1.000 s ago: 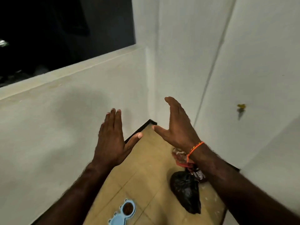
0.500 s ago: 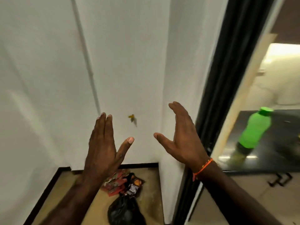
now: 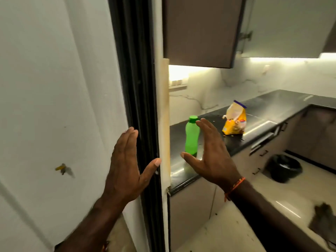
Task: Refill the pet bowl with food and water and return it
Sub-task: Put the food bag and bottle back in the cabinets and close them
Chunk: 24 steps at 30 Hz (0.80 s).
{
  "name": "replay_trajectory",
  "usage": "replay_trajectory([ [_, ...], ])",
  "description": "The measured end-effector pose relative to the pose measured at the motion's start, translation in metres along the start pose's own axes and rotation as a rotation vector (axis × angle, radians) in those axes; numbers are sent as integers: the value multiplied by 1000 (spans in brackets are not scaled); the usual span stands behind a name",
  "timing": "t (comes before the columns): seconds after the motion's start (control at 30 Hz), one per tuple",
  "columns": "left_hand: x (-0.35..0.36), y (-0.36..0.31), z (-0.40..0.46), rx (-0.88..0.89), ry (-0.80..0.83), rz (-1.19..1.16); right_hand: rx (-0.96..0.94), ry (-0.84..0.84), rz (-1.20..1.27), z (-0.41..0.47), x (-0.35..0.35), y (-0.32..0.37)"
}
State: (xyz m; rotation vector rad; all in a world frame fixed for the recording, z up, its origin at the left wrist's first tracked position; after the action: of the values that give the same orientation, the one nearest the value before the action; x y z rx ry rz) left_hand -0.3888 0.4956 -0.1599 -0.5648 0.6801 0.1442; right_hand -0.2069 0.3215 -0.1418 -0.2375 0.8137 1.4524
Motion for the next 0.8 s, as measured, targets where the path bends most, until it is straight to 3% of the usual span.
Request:
replay_trajectory([
  [0.33,89,-74,27,261,174,-83,245,-60,-287,-52,-72,-72],
  [0.8,270,-162,104,245,320,-54,517,-22,-336,-70,-141,-248],
])
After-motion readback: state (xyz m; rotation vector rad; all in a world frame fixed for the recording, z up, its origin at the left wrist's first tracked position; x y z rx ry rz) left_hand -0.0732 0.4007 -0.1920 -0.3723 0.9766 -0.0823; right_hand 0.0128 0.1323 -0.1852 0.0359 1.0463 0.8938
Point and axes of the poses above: each hand's wrist, its own z-axis towards the middle knuckle, its own x-axis out of the palm, y = z × x, the point moved 3 cm from there along z, towards the middle knuckle, and after that the axes turned 8 degrees about -x, right-handed, at the moved point
